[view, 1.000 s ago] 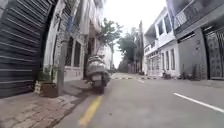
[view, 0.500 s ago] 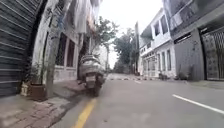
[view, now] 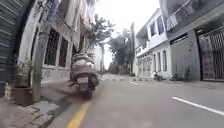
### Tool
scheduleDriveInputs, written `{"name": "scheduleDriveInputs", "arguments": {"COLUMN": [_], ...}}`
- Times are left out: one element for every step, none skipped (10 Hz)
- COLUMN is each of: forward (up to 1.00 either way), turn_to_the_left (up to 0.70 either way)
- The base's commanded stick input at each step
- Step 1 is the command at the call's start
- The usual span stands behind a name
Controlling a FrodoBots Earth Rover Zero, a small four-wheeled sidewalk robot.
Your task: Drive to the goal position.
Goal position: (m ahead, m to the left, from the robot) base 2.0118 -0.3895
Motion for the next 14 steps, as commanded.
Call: {"name": "scheduleDriveInputs", "arguments": {"forward": [0.50, 0.50, 0.50, 0.50, 0.50, 0.50, 0.50, 0.50, 0.50, 0.50, 0.50, 0.50, 0.50, 0.50], "turn_to_the_left": [0.00, 0.00, 0.00, 0.00, 0.00, -0.06, -0.48, -0.50, -0.50, -0.48, -0.08, 0.00, 0.00, 0.00]}}
